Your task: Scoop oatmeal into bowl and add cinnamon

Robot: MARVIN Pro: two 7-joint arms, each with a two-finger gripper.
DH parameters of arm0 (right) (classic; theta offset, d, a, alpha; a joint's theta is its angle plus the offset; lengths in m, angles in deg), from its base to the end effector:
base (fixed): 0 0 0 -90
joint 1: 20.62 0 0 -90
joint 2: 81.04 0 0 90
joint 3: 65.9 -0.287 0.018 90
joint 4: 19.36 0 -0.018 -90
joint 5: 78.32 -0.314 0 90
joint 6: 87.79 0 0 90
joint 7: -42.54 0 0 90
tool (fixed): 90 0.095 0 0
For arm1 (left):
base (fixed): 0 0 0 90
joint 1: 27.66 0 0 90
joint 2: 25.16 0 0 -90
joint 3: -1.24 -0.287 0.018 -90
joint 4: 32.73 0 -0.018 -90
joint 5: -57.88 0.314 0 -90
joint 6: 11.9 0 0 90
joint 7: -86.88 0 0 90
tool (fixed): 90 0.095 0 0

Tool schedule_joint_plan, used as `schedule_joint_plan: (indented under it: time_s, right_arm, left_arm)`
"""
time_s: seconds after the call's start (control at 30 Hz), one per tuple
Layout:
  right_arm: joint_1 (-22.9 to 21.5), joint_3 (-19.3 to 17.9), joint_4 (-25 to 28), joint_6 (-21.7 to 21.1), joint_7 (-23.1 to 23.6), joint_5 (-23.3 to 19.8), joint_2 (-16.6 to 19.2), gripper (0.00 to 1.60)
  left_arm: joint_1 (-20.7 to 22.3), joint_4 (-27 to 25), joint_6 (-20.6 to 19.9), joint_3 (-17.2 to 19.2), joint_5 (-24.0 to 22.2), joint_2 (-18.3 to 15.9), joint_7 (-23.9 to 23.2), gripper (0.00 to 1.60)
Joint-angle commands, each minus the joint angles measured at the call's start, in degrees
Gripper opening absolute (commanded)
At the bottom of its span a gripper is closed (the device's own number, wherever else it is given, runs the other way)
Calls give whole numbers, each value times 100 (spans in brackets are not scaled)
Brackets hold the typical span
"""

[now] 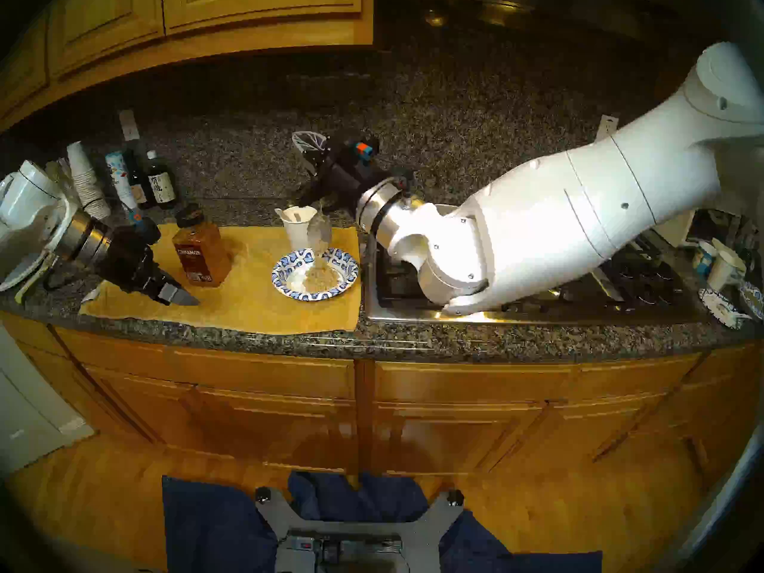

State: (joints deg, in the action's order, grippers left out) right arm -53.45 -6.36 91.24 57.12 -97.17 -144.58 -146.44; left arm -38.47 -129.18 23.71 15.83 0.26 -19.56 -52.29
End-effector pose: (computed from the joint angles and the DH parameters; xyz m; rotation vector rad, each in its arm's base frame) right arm 0.4101 0.1350 -0.0670 -1.3057 -0.9401 -2.2049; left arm 0.3892 0.1946 -0.0609 2.5845 -0.8519 0.7101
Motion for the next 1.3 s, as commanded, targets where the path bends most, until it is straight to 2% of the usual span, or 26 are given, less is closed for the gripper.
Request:
schedule_joint_plan:
  time_s: [0.0, 0.43, 1.27]
  right_arm:
    - [171, -62, 43, 9, -278, 440, 290, 0]
    - [346, -362, -197, 9, -394, 1081, 708, 0]
    - [839, -1353, -229, 9, -625, 1488, 1560, 0]
  left_arm:
    - [153, 12, 13, 146, -6, 13, 6, 160]
    - [154, 12, 16, 147, -7, 13, 6, 160]
    - [161, 13, 17, 155, -7, 13, 6, 160]
